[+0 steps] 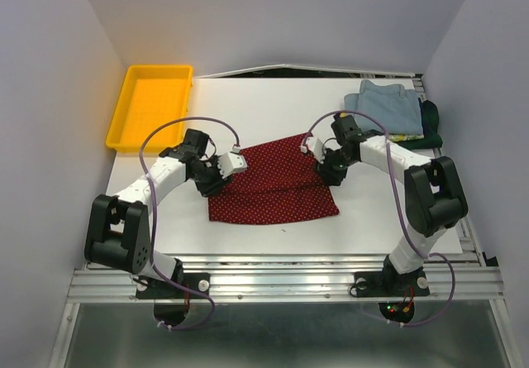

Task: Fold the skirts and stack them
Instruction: Fold the skirt

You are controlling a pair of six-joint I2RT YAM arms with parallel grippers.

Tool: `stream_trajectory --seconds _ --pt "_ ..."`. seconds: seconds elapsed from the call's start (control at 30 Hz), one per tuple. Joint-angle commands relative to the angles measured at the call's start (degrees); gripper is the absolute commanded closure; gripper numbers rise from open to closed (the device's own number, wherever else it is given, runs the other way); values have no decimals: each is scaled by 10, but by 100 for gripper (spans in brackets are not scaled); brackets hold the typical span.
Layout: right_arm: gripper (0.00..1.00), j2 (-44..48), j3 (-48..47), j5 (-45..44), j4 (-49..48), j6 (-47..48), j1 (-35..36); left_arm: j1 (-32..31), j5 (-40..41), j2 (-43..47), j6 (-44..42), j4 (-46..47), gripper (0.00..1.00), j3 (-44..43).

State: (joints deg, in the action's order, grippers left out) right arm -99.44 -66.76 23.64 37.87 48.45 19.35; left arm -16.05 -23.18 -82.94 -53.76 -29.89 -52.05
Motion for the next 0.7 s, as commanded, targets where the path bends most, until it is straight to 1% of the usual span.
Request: stream_trajectory --seconds 0.0,0.17,0.23,0.37,0.4,0.43,0.47,0.5,0.57,0.63,0.67 --pt "53 22 17 -20 -50 27 11 -1 10 23 -9 -3 53 8" --pt "52 14 35 -48 -101 29 22 -1 31 13 -13 5 52 10" --pt "53 7 38 -55 -104 32 27 -1 38 5 -19 4 51 11" --pt "67 4 45 -66 -112 37 27 -1 48 -3 -20 16 54 14" --pt "76 5 46 -68 -114 40 27 -1 50 -5 -19 19 55 14" --pt "81 6 47 -70 -114 41 27 -1 52 -6 -18 22 57 14" --pt "87 10 48 -72 -115 41 27 -1 51 -12 -16 22 63 12" --pt "95 12 48 -72 -116 40 27 -1 51 -14 -16 24 66 11" --pt "99 14 47 -74 -115 41 27 -1 48 -21 -14 25 74 8" --pt "99 17 45 -75 -114 41 27 -1 48 -26 -15 24 78 6" --pt "99 18 45 -75 -114 41 27 -1 49 -28 -15 24 84 6"
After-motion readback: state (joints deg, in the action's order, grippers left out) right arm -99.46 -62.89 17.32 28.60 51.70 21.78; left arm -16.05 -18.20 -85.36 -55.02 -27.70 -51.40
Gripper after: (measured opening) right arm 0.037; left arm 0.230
